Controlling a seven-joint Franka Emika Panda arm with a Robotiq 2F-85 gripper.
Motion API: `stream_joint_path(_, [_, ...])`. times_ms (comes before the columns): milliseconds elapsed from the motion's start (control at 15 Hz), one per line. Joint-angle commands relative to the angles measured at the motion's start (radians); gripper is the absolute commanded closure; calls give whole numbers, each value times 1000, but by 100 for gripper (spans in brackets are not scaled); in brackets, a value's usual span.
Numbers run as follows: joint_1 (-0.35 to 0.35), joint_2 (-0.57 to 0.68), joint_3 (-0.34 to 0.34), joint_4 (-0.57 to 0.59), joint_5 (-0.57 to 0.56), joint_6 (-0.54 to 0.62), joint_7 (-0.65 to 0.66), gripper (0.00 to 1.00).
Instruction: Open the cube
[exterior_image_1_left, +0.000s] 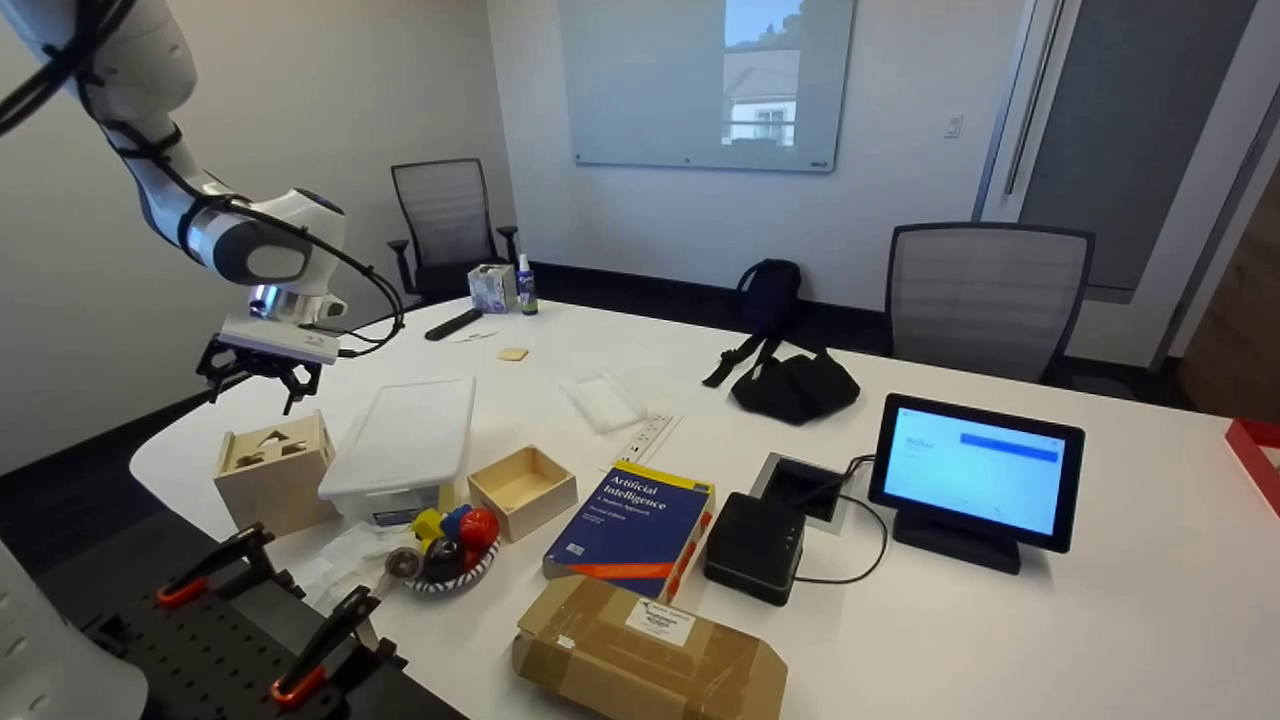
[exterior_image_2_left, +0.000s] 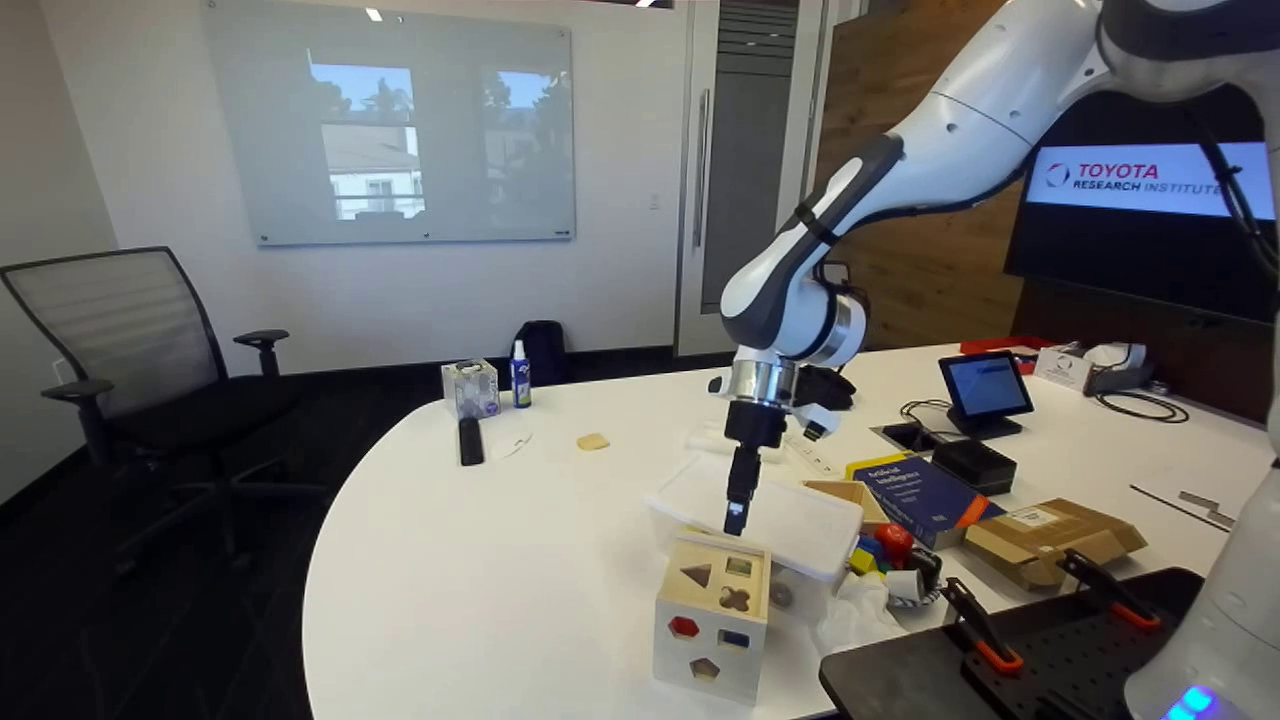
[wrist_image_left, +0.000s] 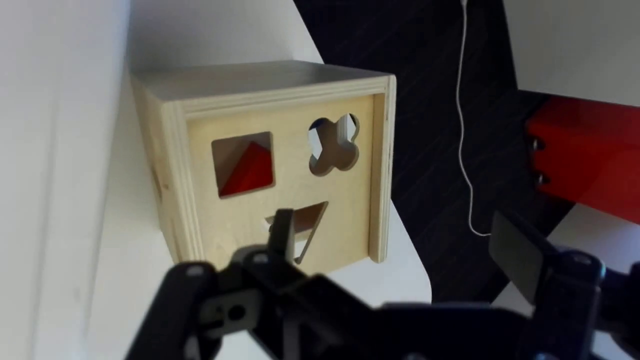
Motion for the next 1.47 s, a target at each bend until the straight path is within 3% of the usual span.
stream_joint_path(0, [-29, 60, 19, 58, -3, -77, -9, 0])
stream_joint_path(400, [-27, 119, 7, 95, -27, -114, 20, 0])
stream_joint_path(1400, [-11, 218, 2, 180, -241, -109, 110, 0])
